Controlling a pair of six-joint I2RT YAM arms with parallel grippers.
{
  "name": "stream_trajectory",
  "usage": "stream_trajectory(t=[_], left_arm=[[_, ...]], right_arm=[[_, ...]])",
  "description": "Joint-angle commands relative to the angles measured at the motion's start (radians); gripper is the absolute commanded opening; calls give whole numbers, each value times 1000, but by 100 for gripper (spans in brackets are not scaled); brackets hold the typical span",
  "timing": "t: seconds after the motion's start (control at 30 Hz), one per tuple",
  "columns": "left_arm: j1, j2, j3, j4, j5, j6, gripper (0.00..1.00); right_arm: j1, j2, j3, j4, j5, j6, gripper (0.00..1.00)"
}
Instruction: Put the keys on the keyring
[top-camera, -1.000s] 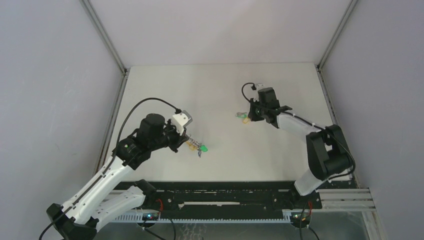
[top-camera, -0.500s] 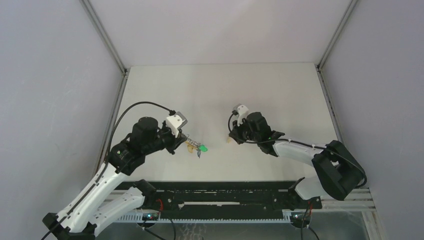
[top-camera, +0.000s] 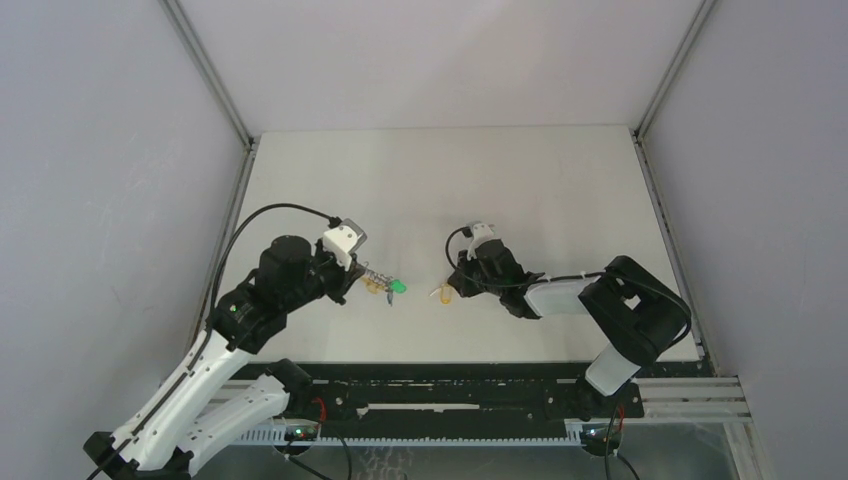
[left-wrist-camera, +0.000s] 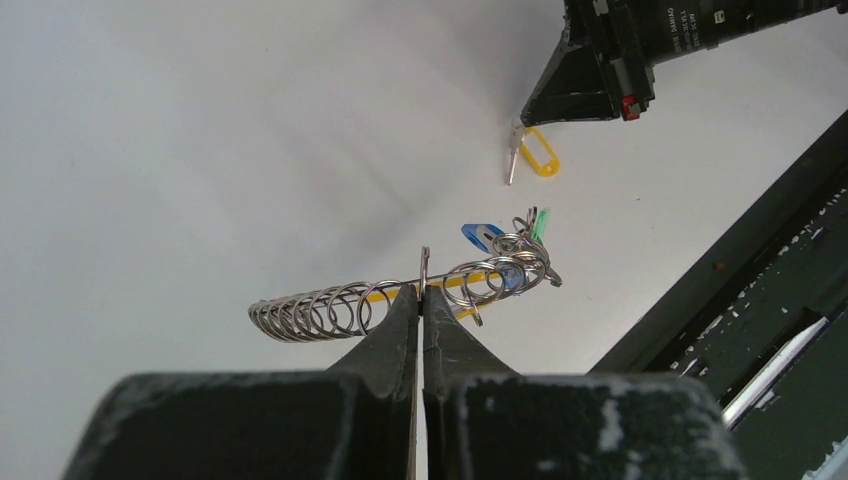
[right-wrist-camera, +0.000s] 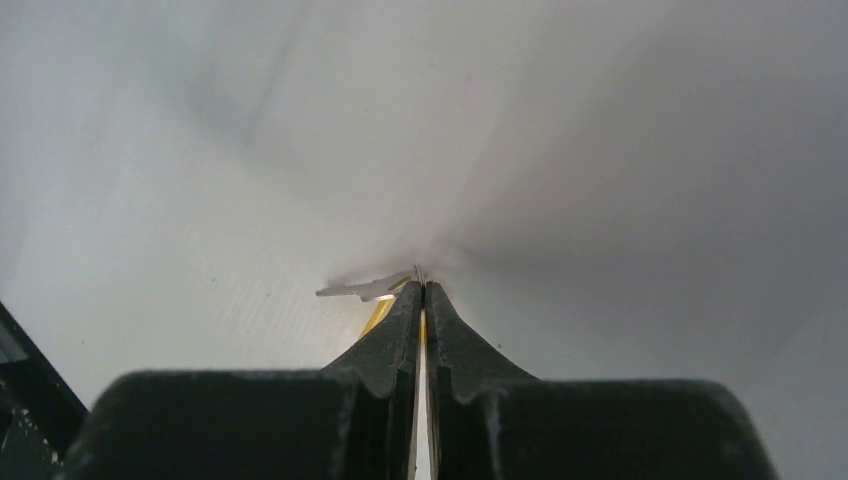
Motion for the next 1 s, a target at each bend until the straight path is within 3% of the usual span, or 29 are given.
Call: stream_trajectory(t=[0.0,0.17,0.43,0.63,0.97], left_arm=[[7,-3,10,54,-40,-17,0],[6,0,7,54,-50,-15,0],[7,14,7,53,-48,-13,0],[9,19,9,51,-42,-14,0],[9,19,8,49,-40,-12,0]], right_arm=[[-17,4,-17,46,91,167,0],[-32,-25,-24,-61,100,210,5],[-101,-109,-11,-234,-46,185,28],[-156,-137,84,-407,-151,67,32],[-242,16,238,-502,-379,24,33]])
